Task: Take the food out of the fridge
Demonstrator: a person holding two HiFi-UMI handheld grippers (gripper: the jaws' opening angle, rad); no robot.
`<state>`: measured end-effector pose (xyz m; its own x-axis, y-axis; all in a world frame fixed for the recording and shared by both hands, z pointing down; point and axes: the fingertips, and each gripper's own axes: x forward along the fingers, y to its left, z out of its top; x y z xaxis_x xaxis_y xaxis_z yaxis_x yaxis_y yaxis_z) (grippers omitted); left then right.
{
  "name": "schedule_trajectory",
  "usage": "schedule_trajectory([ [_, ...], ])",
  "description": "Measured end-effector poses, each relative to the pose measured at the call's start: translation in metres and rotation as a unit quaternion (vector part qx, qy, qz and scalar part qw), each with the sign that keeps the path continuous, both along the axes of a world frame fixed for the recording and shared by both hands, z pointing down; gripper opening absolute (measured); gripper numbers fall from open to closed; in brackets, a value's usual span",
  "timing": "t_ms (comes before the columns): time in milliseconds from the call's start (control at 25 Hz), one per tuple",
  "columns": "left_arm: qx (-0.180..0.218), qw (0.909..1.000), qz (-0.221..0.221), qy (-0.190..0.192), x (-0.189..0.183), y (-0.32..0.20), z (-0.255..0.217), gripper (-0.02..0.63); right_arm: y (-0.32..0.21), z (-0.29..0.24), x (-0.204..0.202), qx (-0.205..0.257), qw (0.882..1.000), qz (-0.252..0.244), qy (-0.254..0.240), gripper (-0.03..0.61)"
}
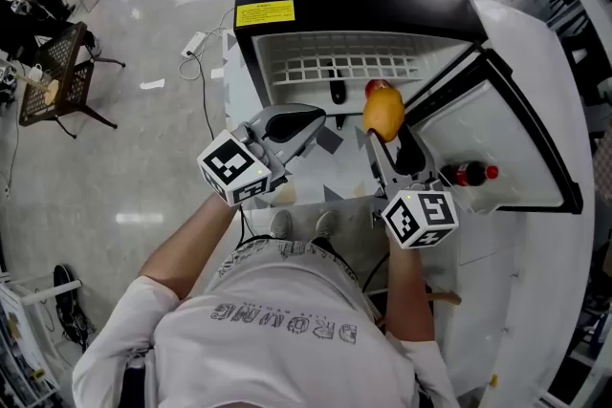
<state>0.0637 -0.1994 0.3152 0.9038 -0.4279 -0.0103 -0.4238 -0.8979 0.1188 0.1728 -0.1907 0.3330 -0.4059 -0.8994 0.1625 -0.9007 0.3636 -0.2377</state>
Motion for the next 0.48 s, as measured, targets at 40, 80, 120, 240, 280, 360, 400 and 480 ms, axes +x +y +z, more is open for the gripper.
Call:
schedule_trajectory([
  [40,0.0,1.0,0.0,-0.001,0.001,0.0,0.0,0.008,0.0,0.0,0.001,0.0,1.0,0.0,-0.001,0.255],
  [80,0.0,1.0,0.0,-0.002,0.002,0.001,0.0,0.008,0.0,-0.001,0.003,0.0,1.0,0.0,-0.001,0.255],
  [120,0.0,1.0,0.0,-0.002,0.003,0.001,0.0,0.008,0.0,-0.001,0.004,0.001,1.0,0.0,-0.002,0.255],
  [240,0.0,1.0,-0.001,-0.004,0.006,0.001,0.001,0.008,-0.001,-0.001,0.009,0.001,1.0,0.002,-0.004,0.255],
  [280,0.0,1.0,-0.001,-0.004,0.007,0.001,0.001,0.008,-0.002,-0.001,0.01,0.001,1.0,0.002,-0.005,0.255],
  [360,0.001,1.0,-0.003,-0.004,0.008,0.001,0.0,0.008,-0.002,-0.001,0.012,0.001,1.0,0.002,-0.006,0.255],
  [400,0.001,1.0,-0.003,-0.004,0.008,0.001,0.0,0.008,-0.002,-0.001,0.013,0.001,1.0,0.002,-0.007,0.255],
  [480,0.001,1.0,-0.005,-0.003,0.009,0.001,0.0,0.008,-0.002,-0.001,0.014,0.001,1.0,0.001,-0.008,0.255],
])
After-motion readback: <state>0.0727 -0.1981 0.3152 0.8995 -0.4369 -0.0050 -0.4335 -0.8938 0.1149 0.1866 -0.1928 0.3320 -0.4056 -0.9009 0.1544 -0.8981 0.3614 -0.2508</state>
